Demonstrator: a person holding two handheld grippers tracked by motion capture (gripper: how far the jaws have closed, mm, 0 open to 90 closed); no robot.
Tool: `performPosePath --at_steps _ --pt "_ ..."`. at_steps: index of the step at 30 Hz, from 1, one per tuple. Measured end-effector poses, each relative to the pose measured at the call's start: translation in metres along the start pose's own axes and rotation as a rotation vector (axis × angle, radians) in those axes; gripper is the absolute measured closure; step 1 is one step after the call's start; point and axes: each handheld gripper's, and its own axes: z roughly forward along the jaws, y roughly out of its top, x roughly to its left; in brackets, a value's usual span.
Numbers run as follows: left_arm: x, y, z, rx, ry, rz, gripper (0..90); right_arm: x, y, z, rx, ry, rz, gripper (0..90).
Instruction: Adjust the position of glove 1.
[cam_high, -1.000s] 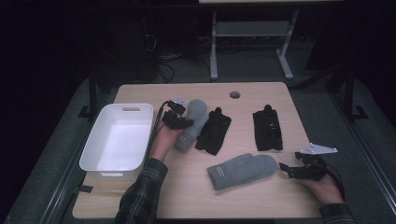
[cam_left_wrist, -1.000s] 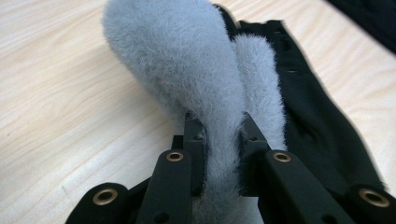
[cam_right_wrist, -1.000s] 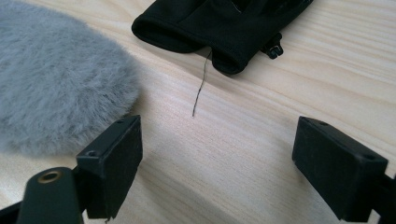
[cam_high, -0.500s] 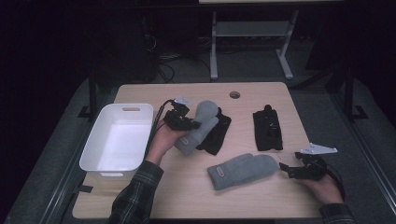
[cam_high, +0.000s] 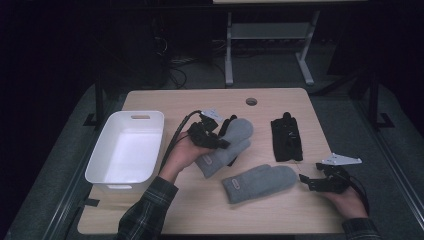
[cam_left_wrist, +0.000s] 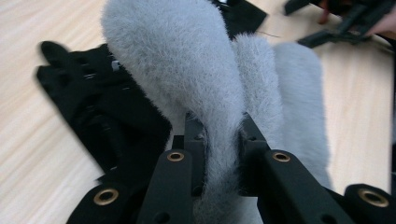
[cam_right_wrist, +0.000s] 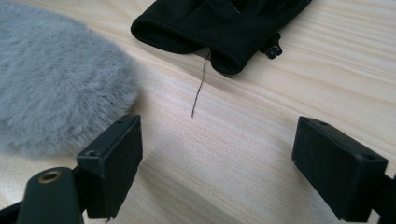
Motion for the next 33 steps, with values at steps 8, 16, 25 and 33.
performPosePath --at_steps 8,16,25,33 --pt "-0.027 0.012 0.014 0.034 -0.074 0.074 78.1 0.000 0.000 0.000 -0.001 0.001 0.001 16.0" --pt "-0.048 0.022 0.038 0.080 -0.182 0.149 78.0 0.000 0.000 0.000 -0.001 0.002 0.004 16.0" --pt "-0.063 0.029 0.068 0.142 -0.254 0.206 77.9 0.000 0.000 0.000 -0.001 0.004 0.007 16.0" --pt "-0.066 0.028 0.091 0.198 -0.280 0.230 77.5 0.000 0.000 0.000 -0.002 0.005 0.008 16.0"
